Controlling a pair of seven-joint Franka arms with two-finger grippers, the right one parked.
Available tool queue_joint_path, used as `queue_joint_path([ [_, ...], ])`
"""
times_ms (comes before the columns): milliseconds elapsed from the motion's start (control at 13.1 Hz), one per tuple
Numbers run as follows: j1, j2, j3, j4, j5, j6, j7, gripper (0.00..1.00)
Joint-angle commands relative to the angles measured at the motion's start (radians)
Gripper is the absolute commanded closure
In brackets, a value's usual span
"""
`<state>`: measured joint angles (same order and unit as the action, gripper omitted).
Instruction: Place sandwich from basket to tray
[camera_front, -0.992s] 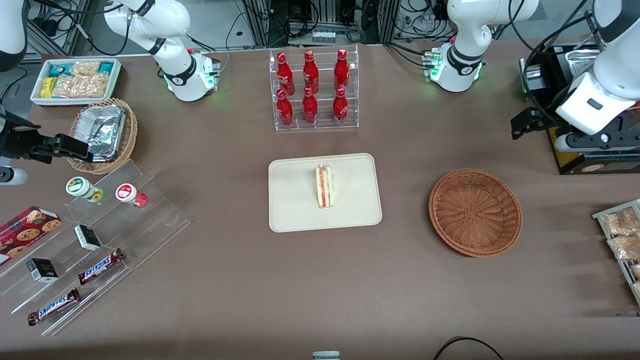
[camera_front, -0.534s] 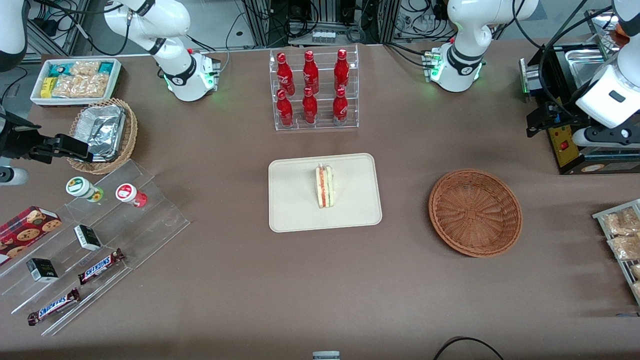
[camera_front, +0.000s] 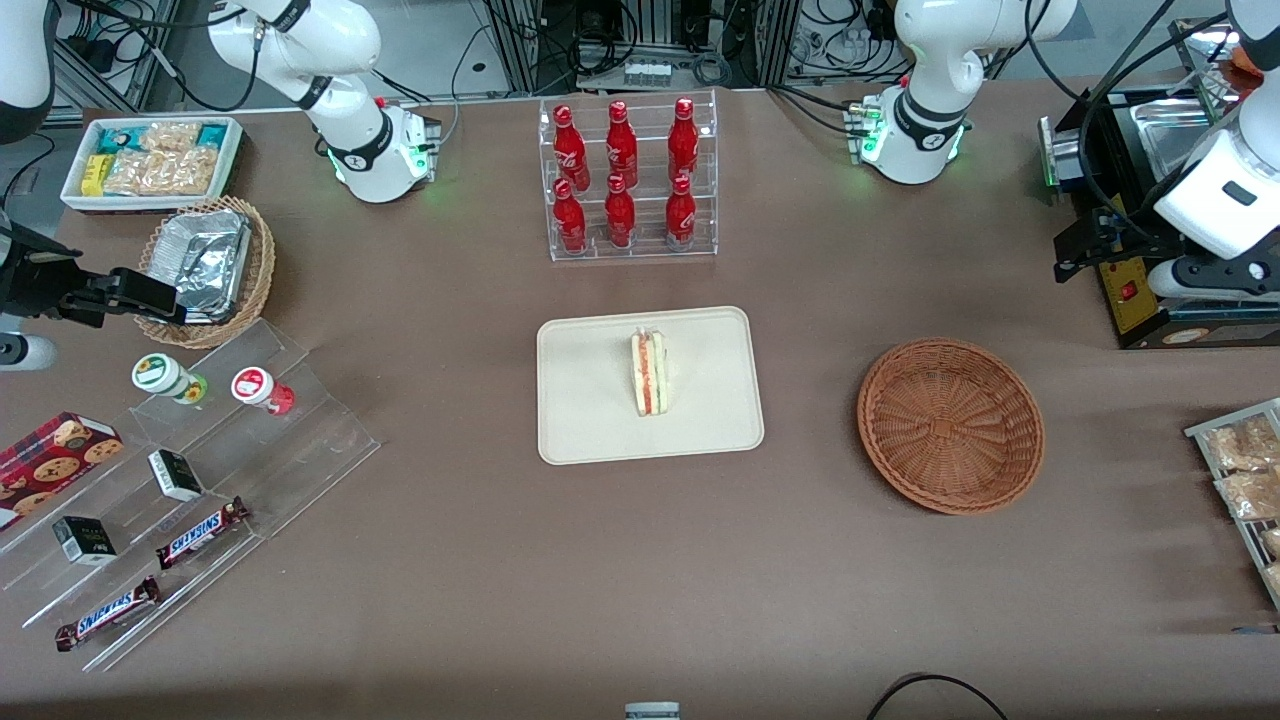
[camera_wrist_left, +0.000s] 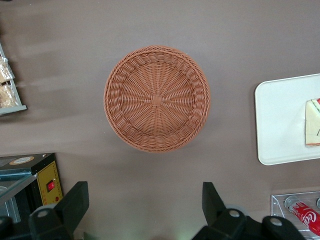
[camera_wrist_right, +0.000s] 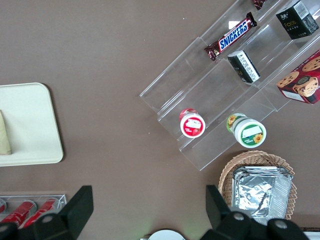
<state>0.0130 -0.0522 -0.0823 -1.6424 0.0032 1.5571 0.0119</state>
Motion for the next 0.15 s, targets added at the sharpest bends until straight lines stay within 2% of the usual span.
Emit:
queue_joint_path([
  [0,-0.005,0.026,-0.002,0.036,0.026,0.000,0.000,0.00],
  [76,-0.004,0.031,-0.001,0.036,0.027,0.001,-0.001,0.00],
])
